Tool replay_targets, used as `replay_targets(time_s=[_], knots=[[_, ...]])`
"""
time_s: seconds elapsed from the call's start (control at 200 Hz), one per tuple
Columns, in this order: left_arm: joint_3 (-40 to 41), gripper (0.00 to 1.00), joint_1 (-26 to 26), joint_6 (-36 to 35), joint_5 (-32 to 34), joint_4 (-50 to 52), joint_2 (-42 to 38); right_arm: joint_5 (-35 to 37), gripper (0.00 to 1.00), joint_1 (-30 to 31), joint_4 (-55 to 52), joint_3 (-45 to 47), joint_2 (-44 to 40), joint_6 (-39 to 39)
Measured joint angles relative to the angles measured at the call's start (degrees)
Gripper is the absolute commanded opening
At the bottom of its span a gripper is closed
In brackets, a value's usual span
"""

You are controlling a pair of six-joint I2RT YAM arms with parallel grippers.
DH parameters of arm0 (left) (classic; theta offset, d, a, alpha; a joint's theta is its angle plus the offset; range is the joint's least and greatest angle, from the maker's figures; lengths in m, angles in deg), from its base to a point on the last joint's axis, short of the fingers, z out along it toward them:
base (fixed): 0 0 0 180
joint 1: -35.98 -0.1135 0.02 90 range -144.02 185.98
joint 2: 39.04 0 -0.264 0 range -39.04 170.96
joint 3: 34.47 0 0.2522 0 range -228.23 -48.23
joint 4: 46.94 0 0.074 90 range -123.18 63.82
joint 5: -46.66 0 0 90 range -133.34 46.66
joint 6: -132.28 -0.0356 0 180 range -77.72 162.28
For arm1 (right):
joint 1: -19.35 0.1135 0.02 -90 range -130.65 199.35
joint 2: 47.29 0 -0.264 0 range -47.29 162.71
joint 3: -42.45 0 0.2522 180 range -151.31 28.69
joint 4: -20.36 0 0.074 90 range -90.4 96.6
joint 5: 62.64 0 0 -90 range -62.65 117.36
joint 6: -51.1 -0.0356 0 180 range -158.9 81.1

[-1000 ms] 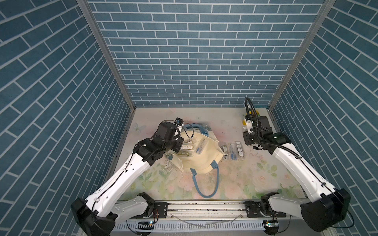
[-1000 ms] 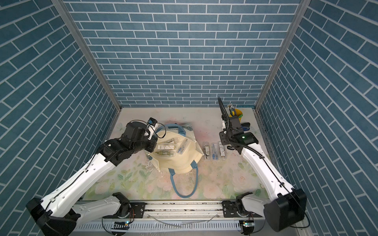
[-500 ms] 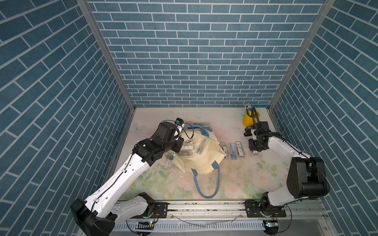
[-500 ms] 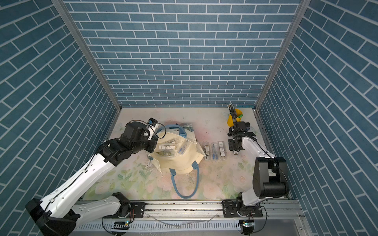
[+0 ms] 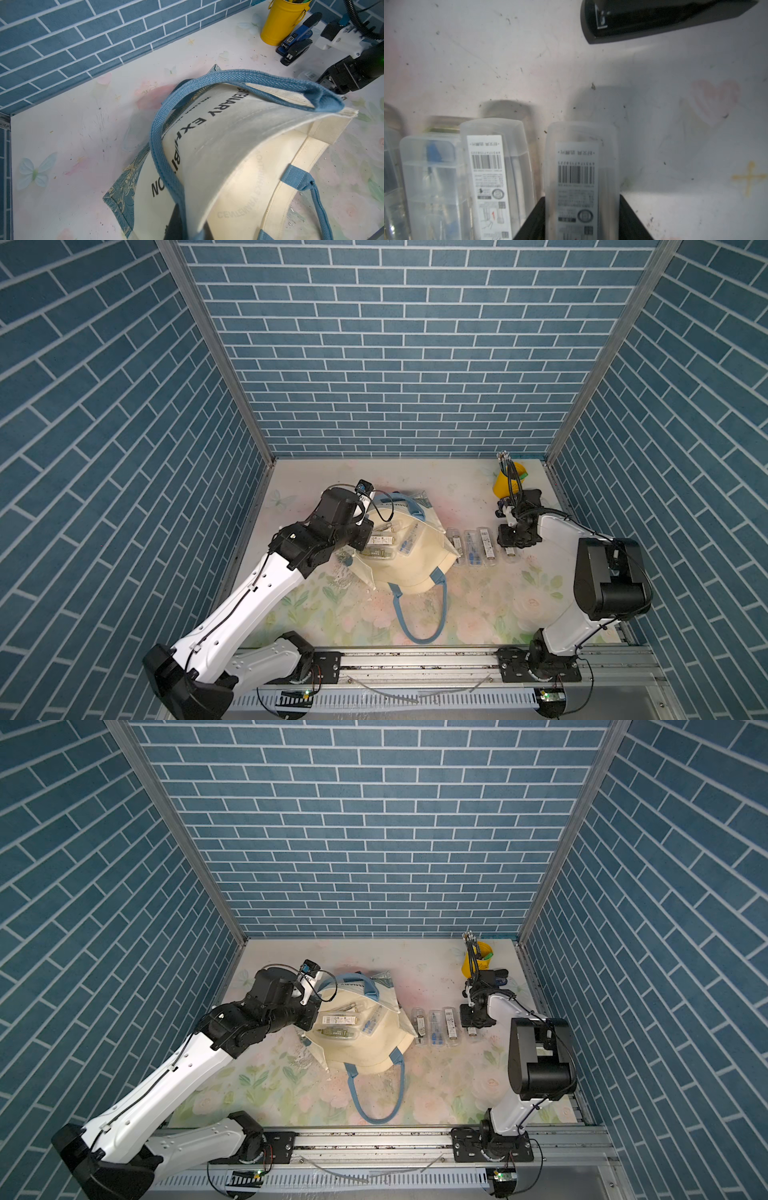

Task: Take out the compass set from the canvas bag
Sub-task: Place the compass set at the center of the board.

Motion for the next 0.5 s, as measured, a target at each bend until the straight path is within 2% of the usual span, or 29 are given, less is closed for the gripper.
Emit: replay_targets(time_s=[0.5], knots=[[0.0, 0.0, 0.0, 0.0, 0.0, 0.0, 0.0, -0.5, 0.47, 0.0, 0.9, -0.2, 2.3, 0.0]])
